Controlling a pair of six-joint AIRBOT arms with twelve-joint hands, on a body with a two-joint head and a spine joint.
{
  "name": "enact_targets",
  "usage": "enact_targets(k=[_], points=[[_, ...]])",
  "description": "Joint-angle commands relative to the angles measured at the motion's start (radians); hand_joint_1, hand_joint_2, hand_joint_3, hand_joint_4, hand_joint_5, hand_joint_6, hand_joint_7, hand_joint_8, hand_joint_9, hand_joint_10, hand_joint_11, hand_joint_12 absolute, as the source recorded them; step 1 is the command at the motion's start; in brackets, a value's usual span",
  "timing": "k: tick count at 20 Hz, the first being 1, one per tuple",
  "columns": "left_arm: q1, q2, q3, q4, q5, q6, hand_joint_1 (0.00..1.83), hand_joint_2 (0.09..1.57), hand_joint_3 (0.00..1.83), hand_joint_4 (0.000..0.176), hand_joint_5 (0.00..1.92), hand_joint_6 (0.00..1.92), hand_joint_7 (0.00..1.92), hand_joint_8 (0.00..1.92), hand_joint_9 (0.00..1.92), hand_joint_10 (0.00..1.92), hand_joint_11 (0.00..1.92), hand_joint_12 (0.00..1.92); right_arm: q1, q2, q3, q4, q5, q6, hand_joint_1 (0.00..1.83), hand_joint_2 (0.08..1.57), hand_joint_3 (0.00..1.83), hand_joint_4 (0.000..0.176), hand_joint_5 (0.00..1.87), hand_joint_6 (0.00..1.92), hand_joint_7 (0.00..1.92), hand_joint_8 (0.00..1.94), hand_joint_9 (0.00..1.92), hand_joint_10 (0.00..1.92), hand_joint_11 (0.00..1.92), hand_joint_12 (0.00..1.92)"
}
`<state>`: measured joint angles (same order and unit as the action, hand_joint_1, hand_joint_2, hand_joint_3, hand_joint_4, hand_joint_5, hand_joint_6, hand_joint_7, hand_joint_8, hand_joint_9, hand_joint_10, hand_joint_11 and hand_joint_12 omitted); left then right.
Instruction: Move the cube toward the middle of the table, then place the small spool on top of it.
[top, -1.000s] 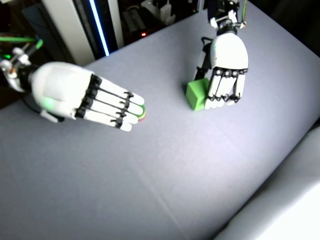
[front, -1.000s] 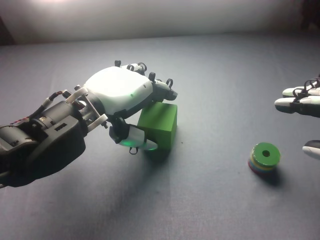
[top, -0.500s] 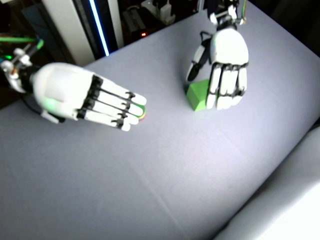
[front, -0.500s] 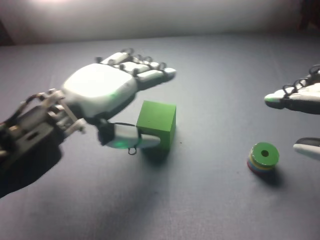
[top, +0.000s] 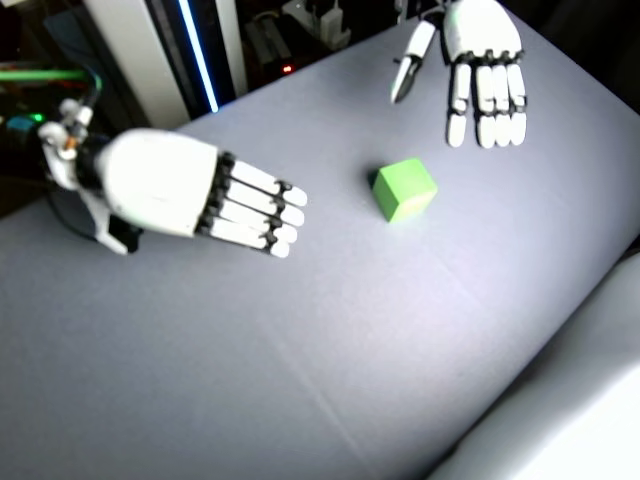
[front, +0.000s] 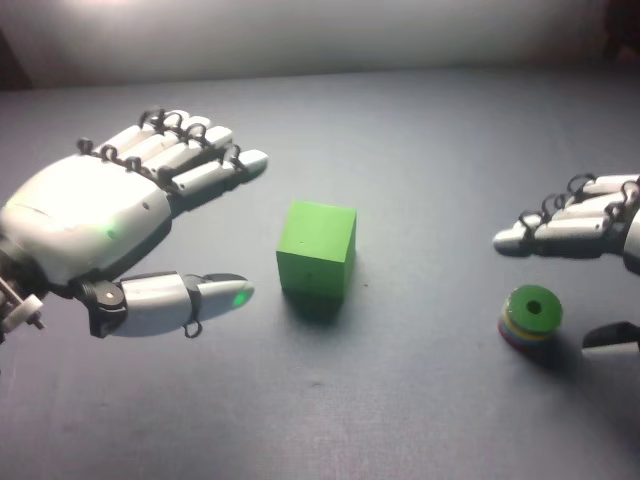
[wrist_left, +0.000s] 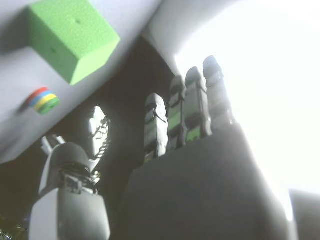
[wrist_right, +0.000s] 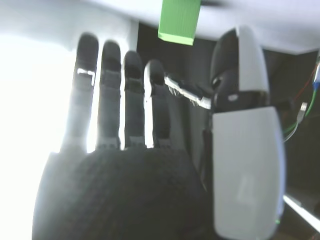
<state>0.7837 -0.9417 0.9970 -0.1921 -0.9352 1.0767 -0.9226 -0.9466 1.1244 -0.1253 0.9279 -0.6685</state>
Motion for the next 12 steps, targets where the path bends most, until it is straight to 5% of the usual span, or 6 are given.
enact_targets(k=[1, 2, 5, 8, 9, 12], points=[[-0.005, 0.01, -0.001, 0.005, -0.156, -0.001, 0.32, 1.15, 0.0, 0.089, 0.2, 0.01, 0.15, 0.01, 0.09, 0.01, 0.05, 0.12, 0.012, -0.005, 0.013, 0.017, 0.078, 0.014, 1.14, 0.95, 0.0, 0.051, 0.45, 0.0, 0.46, 0.0, 0.58, 0.0, 0.23, 0.93], [-0.004, 0.011, -0.002, 0.005, -0.162, -0.001, 0.3, 1.15, 0.0, 0.081, 0.21, 0.01, 0.18, 0.01, 0.12, 0.02, 0.08, 0.13, 0.013, -0.013, 0.023, 0.017, 0.059, 0.017, 1.16, 0.94, 0.0, 0.052, 0.46, 0.0, 0.47, 0.0, 0.55, 0.0, 0.14, 1.02], [0.003, 0.015, -0.005, 0.004, -0.165, -0.002, 0.29, 1.14, 0.0, 0.112, 0.24, 0.01, 0.24, 0.01, 0.21, 0.02, 0.16, 0.17, 0.032, -0.042, 0.057, 0.009, -0.001, 0.017, 1.17, 0.95, 0.0, 0.046, 0.46, 0.0, 0.46, 0.0, 0.5, 0.0, 0.12, 0.96], [0.012, 0.017, -0.007, -0.002, -0.172, -0.01, 0.29, 1.15, 0.0, 0.096, 0.25, 0.0, 0.24, 0.01, 0.21, 0.01, 0.14, 0.16, 0.048, -0.067, 0.078, 0.009, -0.029, 0.017, 1.13, 1.0, 0.0, 0.088, 0.46, 0.0, 0.45, 0.0, 0.53, 0.01, 0.19, 1.04], [0.012, 0.017, -0.007, -0.003, -0.172, -0.01, 0.26, 1.15, 0.0, 0.096, 0.26, 0.0, 0.25, 0.01, 0.22, 0.01, 0.15, 0.17, 0.052, -0.073, 0.082, 0.009, -0.033, 0.017, 1.21, 1.0, 0.0, 0.028, 0.5, 0.0, 0.49, 0.0, 0.52, 0.0, 0.11, 1.1], [0.012, 0.017, -0.006, -0.005, -0.173, -0.01, 0.2, 1.14, 0.0, 0.11, 0.24, 0.0, 0.25, 0.0, 0.22, 0.01, 0.15, 0.18, 0.062, -0.081, 0.084, 0.001, -0.034, 0.017, 1.14, 0.99, 0.0, 0.055, 0.5, 0.0, 0.49, 0.0, 0.54, 0.0, 0.16, 1.04]])
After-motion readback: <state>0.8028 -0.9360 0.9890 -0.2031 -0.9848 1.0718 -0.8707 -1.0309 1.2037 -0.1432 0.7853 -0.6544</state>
